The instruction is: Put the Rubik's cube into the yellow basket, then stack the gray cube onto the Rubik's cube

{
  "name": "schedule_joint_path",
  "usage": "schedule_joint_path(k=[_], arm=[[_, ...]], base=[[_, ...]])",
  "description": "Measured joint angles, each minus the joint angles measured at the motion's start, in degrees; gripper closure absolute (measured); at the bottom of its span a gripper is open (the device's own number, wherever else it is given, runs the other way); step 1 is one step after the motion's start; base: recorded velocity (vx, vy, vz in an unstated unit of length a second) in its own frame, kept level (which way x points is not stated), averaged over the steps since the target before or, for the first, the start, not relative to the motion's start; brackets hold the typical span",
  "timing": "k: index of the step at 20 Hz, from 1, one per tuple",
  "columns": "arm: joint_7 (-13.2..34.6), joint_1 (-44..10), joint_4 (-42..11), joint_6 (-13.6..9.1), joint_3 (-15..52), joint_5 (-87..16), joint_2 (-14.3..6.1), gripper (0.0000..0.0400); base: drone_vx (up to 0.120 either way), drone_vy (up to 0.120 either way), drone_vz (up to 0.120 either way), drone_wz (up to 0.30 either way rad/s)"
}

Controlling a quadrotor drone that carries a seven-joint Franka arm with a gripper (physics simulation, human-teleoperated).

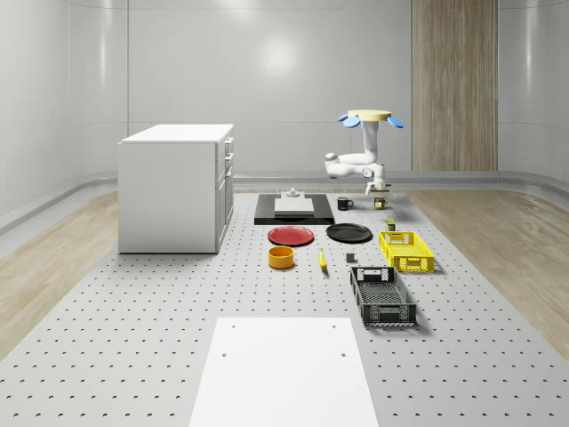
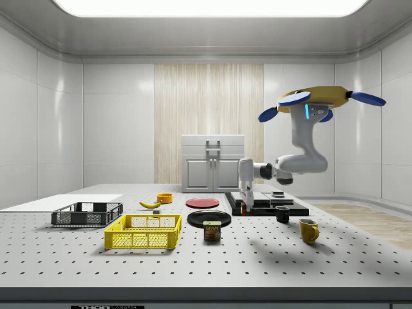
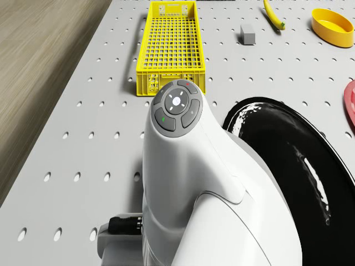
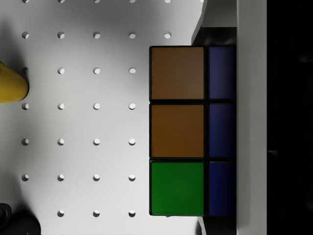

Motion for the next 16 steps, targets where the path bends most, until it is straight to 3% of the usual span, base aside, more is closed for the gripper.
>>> schedule_joint_path(k=[2, 6, 16], arm=[[0.1, -0.1, 0.0, 0.3, 0.1, 0.2, -0.4, 0.0075], [0.2, -0.2, 0.0, 1.0, 0.3, 0.6, -1.1, 0.0075], [0.5, -0.5, 0.1, 2.6, 0.5, 1.4, -2.9, 0.0075]], base=[[0.12, 0.0, 0.0, 0.0], [0.12, 0.1, 0.0, 0.0], [0.12, 0.0, 0.0, 0.0]])
